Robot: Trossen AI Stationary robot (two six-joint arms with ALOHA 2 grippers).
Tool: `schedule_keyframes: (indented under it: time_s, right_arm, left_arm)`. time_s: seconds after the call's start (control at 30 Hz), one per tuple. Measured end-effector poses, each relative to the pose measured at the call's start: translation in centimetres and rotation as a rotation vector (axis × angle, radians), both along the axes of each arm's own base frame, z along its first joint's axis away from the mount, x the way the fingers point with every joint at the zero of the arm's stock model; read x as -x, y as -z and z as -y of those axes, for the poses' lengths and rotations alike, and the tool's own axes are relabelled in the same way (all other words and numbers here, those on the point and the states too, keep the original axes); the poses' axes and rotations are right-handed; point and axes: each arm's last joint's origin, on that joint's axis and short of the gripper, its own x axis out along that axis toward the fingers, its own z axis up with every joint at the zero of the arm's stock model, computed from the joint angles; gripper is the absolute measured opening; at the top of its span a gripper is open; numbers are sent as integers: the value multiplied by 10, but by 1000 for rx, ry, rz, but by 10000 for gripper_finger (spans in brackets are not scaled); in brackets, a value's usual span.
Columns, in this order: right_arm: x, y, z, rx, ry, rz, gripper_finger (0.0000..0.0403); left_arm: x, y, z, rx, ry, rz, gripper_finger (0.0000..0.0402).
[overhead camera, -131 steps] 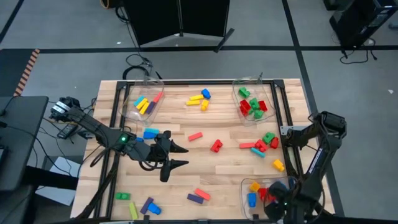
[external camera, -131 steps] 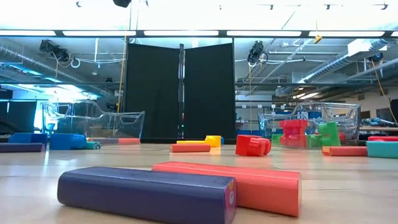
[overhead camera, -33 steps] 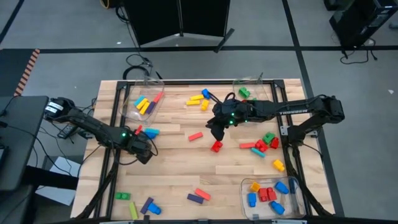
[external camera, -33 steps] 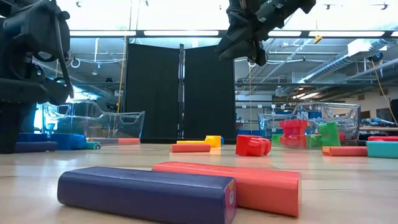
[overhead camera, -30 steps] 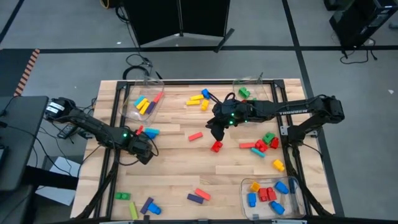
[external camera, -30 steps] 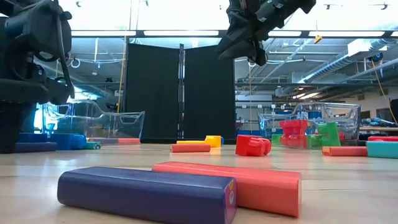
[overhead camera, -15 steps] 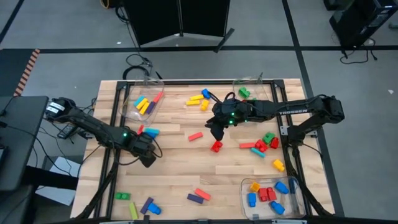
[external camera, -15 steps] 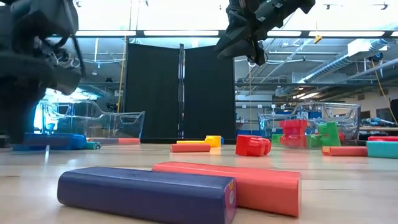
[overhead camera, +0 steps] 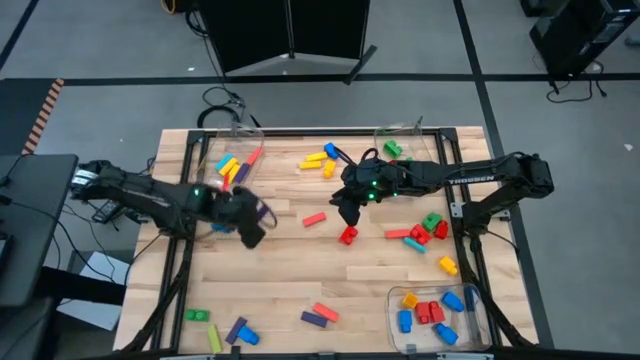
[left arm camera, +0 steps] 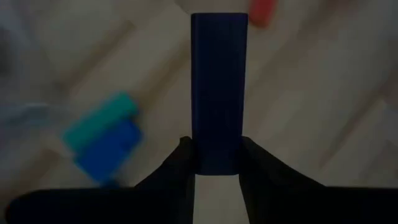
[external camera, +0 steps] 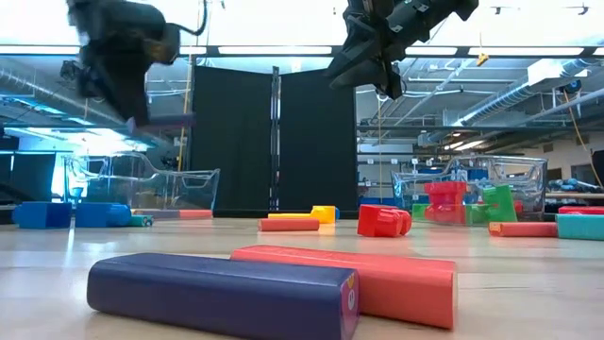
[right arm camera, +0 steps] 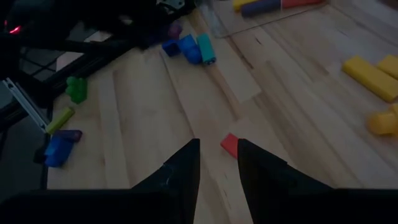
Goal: Sort blocks by size
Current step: Put the purple block into the top left transparent bin
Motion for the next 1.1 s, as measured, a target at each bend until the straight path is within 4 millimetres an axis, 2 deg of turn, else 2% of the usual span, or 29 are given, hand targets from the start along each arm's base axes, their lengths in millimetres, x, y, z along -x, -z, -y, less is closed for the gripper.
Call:
schedule_keyframes:
  time_s: [0.2, 0.33, 0.47, 0.6, 0.7, 0.83, 0.9, 1.1]
  right_arm:
    - [0, -1, 0, -6, 5, 7, 117]
    - [-1, -2, 0, -4, 5, 25, 117]
    - [-3, -4, 0, -3, 5, 47, 117]
    - [-4, -6, 0, 0, 5, 79, 117]
    - [-6, -9, 0, 2, 5, 107, 117]
    - [-8, -13, 1, 5, 5, 155, 117]
    - [-9, -14, 2, 15, 27, 172, 117]
    - [-10, -12, 10, 56, 109, 173, 132]
  left_arm:
    - [1, -35, -48, -151, -12, -43, 94]
    - [11, -41, -83, -210, -31, -126, 94]
    - [28, -30, -115, -210, -93, -223, 94]
    - [45, -9, -141, -130, -171, -248, 94]
    - [56, 7, -155, -65, -245, -219, 94]
    - [63, 19, -167, -20, -314, -186, 95]
    - [65, 22, -171, -22, -333, -179, 119]
    - [64, 21, -174, -47, -335, -152, 224]
